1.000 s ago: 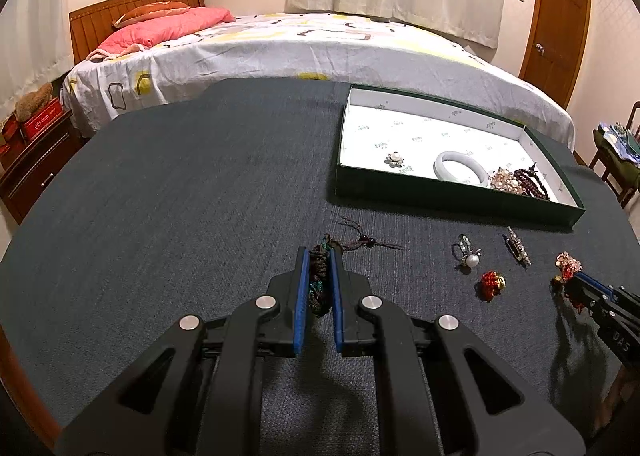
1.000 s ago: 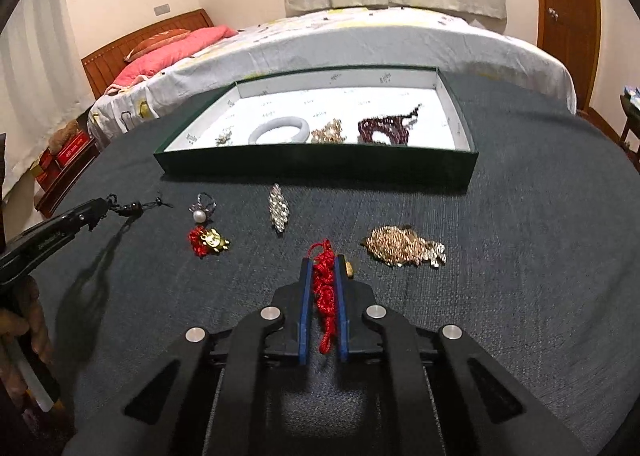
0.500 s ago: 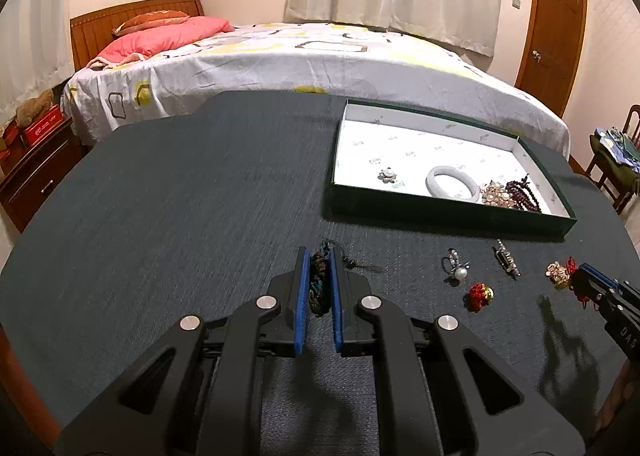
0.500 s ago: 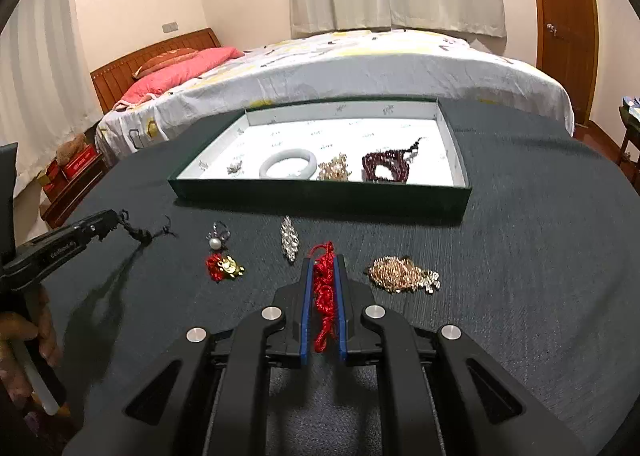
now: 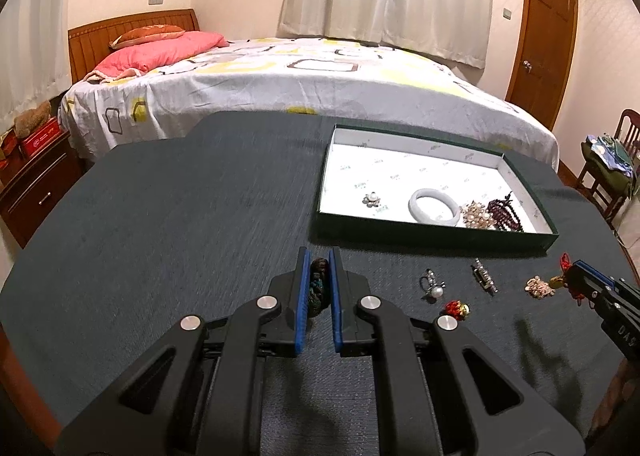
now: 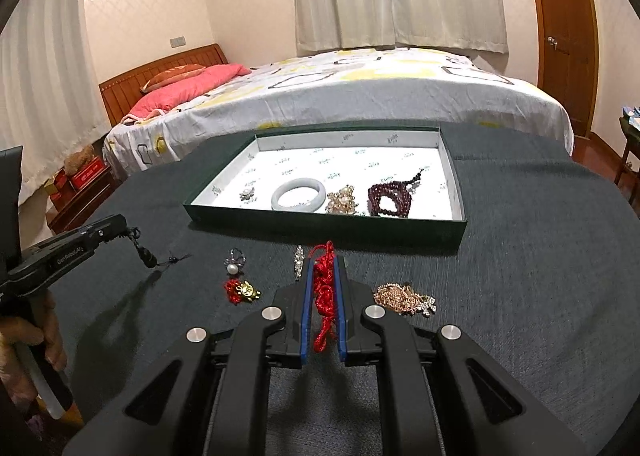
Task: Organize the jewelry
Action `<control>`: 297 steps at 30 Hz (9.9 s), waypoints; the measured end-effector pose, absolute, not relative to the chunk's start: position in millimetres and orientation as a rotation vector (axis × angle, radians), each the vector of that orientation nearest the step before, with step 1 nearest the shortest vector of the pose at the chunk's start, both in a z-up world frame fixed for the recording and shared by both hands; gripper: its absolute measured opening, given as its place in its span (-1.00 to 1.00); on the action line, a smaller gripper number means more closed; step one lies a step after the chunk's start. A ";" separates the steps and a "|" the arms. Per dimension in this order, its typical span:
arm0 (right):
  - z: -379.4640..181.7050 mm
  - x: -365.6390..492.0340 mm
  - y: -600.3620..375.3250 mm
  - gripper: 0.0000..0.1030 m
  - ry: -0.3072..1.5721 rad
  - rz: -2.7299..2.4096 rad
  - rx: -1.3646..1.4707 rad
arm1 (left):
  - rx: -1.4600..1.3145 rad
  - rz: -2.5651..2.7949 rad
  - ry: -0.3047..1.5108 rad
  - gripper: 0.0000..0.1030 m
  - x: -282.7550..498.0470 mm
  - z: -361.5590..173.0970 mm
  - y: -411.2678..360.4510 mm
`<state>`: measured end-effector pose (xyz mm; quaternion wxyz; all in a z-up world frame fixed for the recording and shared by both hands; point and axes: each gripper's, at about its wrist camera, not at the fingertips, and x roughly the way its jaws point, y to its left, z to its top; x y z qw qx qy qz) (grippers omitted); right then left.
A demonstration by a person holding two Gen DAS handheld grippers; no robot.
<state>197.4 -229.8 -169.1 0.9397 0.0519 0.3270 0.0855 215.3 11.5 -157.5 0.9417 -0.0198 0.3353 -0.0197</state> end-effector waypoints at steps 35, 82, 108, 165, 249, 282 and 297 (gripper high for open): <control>-92.7 259.5 -236.7 -0.80 0.440 0.180 0.100 | -0.059 -0.266 0.532 -0.93 300.6 -77.9 -63.1; -172.4 225.3 -240.6 -0.80 0.668 0.204 0.162 | -0.104 -0.174 0.901 0.08 256.1 -223.5 -31.9; -179.5 225.8 -247.2 -0.80 0.686 0.195 0.183 | 0.026 -0.255 0.823 -0.84 266.6 -215.9 -52.5; -210.6 372.9 -234.9 -0.77 0.765 0.131 0.146 | -0.037 -0.228 0.764 -0.40 412.1 -209.6 -67.1; -220.7 223.3 -263.5 0.06 0.819 0.044 0.120 | -0.023 -0.186 0.803 -0.68 228.4 -202.3 -49.7; -207.1 222.5 -253.1 -0.81 0.787 0.085 0.049 | -0.078 -0.170 0.795 -0.68 235.1 -201.3 -26.9; -164.2 211.7 -253.7 -0.82 0.679 0.109 0.068 | -0.077 -0.199 0.735 -0.68 234.1 -174.6 -34.5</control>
